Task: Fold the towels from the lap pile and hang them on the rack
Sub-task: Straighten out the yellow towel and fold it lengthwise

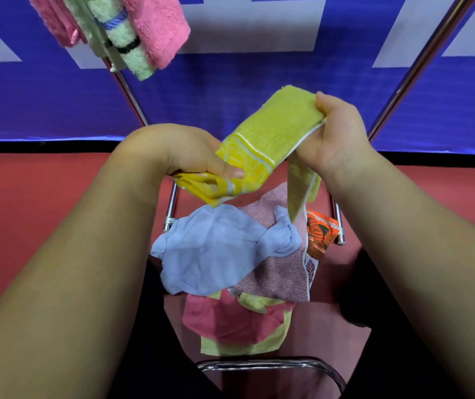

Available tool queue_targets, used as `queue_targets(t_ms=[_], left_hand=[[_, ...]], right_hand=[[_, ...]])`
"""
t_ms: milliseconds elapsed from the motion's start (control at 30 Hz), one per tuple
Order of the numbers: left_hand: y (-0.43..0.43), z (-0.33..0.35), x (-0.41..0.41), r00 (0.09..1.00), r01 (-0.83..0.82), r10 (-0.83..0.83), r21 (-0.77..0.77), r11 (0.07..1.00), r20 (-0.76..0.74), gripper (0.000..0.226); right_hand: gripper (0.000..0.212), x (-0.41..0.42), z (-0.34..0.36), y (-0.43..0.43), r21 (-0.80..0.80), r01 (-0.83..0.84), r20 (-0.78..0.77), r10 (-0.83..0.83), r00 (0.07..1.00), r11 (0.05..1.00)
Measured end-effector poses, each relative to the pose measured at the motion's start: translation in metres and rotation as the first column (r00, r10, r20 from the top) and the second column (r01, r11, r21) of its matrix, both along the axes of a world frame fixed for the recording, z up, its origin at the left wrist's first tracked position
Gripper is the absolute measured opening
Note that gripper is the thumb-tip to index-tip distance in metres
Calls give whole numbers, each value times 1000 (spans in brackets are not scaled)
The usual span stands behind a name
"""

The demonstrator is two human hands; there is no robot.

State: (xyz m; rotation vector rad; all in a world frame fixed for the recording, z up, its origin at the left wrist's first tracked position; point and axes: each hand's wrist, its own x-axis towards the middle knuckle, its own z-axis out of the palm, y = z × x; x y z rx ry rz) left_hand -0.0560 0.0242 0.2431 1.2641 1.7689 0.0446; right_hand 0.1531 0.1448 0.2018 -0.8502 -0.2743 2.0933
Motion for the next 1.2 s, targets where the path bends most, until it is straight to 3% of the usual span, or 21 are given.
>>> queue_targets(t_ms=[133,267,333,433,500,600,700,800,1000,1133,1200], left_hand=[[4,-19,-7,970,-62,35,-107,992,-241,51],[8,-27,13,854,-49,70,55,997,-515,41],[13,-28,28,897,-76,179,257,963,-404,47],[19,-25,52,983,-120,173,527,841,-54,69],[22,-27,62,978,-202,187,596,777,87,59],[23,-20,72,935,-354,278,583,732,219,44],[24,-16,76,931,-362,308,603,711,196,30],[27,-24,76,909,-357,404,684,636,99,20],[26,-28,72,839,-291,544,815,501,-34,20],[20,-16,73,843,-178,523,854,489,-124,31],[18,-12,76,856,-114,490,865,489,-165,31]], right_hand=[[29,3,3,-2,58,44,-8,-44,999,997],[26,-1,9,-8,99,47,-23,-45,999,994],[29,-5,11,-12,135,3,19,-6,1000,991],[24,-10,17,-22,216,-84,145,53,988,973],[34,-13,20,-27,251,-133,220,78,973,959],[60,-15,20,-28,289,-234,400,104,910,928],[72,-13,13,-24,350,-362,596,93,797,864],[72,-14,8,-23,362,-422,636,111,764,831],[22,-13,12,-32,389,-530,719,112,686,754],[11,-14,1,-39,450,-649,878,-170,447,614],[19,-16,-5,-45,423,-657,906,-283,314,624]])
